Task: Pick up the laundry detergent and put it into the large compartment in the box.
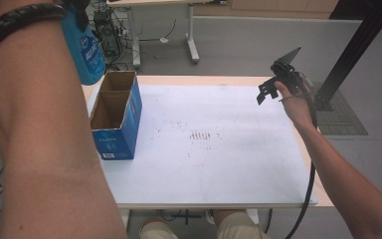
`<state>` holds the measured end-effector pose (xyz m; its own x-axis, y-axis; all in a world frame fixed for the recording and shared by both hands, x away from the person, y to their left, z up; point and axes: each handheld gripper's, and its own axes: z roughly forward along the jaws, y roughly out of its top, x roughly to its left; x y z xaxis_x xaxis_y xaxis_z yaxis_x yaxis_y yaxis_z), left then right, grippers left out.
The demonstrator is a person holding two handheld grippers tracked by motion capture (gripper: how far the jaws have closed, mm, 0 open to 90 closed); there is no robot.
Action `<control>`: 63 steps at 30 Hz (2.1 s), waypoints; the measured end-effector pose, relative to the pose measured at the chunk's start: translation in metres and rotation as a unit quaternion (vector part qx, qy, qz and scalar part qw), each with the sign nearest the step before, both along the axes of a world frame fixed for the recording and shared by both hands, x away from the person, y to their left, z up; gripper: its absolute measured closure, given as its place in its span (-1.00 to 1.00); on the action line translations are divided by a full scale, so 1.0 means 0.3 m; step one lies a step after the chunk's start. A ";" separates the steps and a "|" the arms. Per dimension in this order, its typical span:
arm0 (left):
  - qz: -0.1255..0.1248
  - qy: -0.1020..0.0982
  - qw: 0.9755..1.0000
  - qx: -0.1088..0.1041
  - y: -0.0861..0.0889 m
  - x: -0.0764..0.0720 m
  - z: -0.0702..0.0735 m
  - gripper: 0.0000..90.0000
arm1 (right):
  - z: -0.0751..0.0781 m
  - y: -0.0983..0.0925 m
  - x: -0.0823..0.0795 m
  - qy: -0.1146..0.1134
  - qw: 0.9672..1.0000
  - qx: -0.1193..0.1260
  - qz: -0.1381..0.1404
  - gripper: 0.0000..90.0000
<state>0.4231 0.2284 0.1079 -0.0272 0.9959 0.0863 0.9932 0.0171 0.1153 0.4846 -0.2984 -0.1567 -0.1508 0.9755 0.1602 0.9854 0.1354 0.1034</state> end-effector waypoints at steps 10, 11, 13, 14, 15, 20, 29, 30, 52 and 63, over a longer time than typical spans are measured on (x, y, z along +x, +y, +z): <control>0.034 0.008 0.999 -0.024 0.065 0.018 -0.103 -0.17 | -0.011 -0.002 0.009 0.004 1.000 0.003 0.001 -0.87; 0.035 0.008 0.999 -0.025 0.067 0.020 -0.117 -0.17 | -0.012 -0.002 0.009 0.004 1.000 0.002 0.001 -0.87; 0.039 0.012 0.999 -0.026 0.071 0.027 -0.145 -0.17 | -0.014 -0.002 0.009 0.004 1.000 0.002 0.001 -0.87; 0.041 0.011 0.999 -0.026 0.072 0.029 -0.159 -0.17 | -0.015 -0.002 0.009 0.004 1.000 0.002 0.001 -0.87; 0.043 0.017 0.999 -0.027 0.075 0.037 -0.187 -0.17 | -0.016 -0.005 0.009 0.004 1.000 0.003 0.001 -0.87; 0.046 0.020 0.998 -0.030 0.080 0.043 -0.241 -0.17 | -0.018 -0.009 0.009 0.005 1.000 0.005 0.000 -0.87; 0.050 0.027 0.998 -0.037 0.084 0.049 -0.369 -0.17 | -0.014 -0.011 0.003 0.004 1.000 0.008 0.001 -0.87; 0.050 0.027 0.998 -0.037 0.084 0.049 -0.369 -0.17 | -0.014 -0.011 0.003 0.004 1.000 0.008 0.001 -0.87; 0.024 0.038 0.999 -0.029 0.032 0.045 -0.702 -0.17 | -0.028 0.003 0.001 0.006 1.000 0.005 0.003 -0.87; 0.012 0.038 0.999 -0.035 0.004 0.040 -0.812 -0.17 | -0.038 0.010 0.002 0.009 1.000 0.002 0.003 -0.87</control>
